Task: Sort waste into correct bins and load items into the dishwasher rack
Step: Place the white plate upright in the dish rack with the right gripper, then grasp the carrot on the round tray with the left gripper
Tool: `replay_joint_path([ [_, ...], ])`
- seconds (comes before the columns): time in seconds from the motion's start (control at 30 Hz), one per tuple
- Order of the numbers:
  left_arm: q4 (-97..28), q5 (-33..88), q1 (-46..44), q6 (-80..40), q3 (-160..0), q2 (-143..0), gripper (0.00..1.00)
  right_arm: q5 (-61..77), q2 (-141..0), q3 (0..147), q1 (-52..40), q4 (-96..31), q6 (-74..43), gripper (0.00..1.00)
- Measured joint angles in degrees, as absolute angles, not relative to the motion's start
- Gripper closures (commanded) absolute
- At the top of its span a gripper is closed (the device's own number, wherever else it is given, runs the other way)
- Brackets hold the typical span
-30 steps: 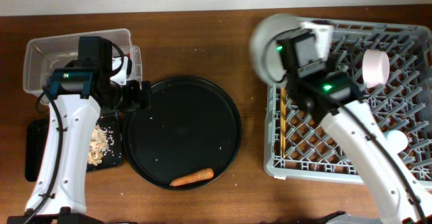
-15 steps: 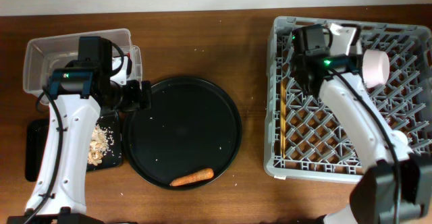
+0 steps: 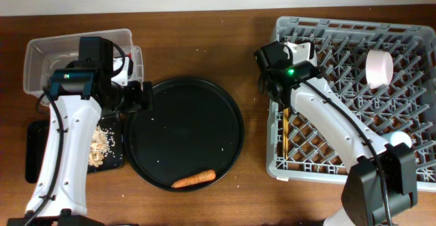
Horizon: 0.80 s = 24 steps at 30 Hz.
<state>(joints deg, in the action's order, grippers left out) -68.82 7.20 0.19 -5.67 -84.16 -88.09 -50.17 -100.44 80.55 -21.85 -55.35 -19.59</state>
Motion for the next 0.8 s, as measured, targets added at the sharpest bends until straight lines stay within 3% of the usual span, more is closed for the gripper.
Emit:
replay_joint_path([
  [0.07,-68.84,7.22,0.19,-5.65,-84.18,-88.09,0.01,-49.3,-100.22,80.55,-21.85,-56.18,-20.51,0.01],
  [0.37,-68.97,7.25,0.19,-5.65,-84.16,-88.09,0.01,-40.42,-81.8,80.51,-19.29,-56.84,-22.22,0.02],
  [0.67,-68.95,9.65,-2.24,-5.67,-83.99,-88.09,0.01,-15.18,-77.08,80.51,4.82,-68.23,-20.36,0.02],
  [0.8,-68.29,10.24,-8.49,-3.18,-80.62,-88.09,0.01,-10.35,-77.08,80.51,8.64,-70.26,-20.14,0.02],
])
